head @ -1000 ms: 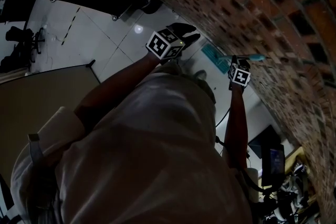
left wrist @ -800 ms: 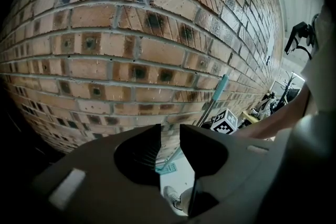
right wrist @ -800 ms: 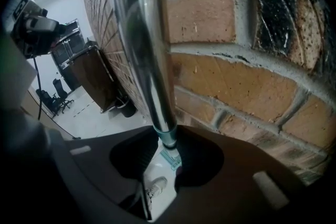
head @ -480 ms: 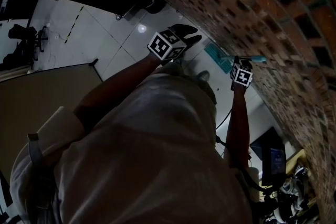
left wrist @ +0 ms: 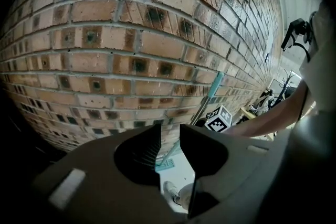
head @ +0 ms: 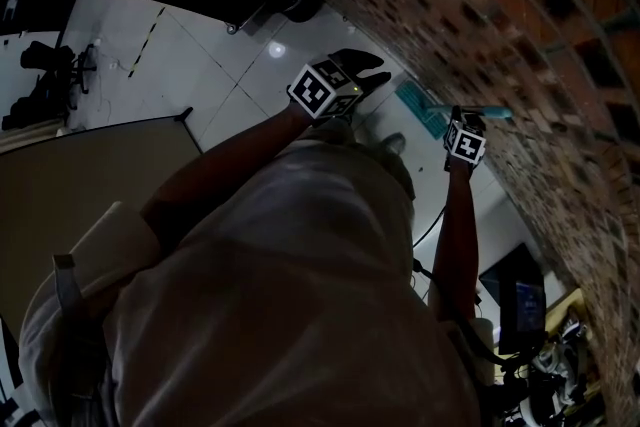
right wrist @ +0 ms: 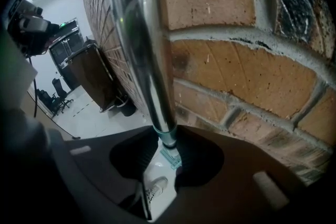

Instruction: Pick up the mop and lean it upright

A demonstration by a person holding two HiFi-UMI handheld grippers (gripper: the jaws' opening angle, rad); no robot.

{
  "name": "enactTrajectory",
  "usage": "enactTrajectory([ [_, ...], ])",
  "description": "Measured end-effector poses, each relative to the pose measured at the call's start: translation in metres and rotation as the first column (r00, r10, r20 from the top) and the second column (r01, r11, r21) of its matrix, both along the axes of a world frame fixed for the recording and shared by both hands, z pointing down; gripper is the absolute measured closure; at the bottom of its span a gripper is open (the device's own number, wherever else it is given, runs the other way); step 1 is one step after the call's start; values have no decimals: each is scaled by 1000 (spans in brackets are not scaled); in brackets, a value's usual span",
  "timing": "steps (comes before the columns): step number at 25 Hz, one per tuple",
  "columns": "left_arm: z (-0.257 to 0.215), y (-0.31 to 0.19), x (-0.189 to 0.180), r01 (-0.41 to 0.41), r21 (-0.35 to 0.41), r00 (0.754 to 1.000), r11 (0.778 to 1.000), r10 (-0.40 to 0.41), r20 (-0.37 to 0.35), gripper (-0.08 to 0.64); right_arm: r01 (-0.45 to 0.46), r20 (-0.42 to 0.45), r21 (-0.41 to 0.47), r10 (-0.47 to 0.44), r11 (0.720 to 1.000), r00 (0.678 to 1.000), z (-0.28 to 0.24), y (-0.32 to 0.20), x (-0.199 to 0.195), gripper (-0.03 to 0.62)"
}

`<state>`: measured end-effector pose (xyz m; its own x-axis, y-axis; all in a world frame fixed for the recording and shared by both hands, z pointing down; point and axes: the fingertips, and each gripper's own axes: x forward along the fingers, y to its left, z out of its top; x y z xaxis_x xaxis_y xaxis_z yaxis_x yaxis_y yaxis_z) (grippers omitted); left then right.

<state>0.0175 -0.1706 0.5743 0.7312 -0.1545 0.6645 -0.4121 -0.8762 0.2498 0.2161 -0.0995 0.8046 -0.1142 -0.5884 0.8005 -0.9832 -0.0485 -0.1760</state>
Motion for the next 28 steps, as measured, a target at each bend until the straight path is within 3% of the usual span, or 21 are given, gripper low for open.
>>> enactTrajectory([
  [28,14,-7,-5,-12,-14,999,1000,13,49,428,27,-12,-43,-28,999,1000,33,-9,-1,480],
])
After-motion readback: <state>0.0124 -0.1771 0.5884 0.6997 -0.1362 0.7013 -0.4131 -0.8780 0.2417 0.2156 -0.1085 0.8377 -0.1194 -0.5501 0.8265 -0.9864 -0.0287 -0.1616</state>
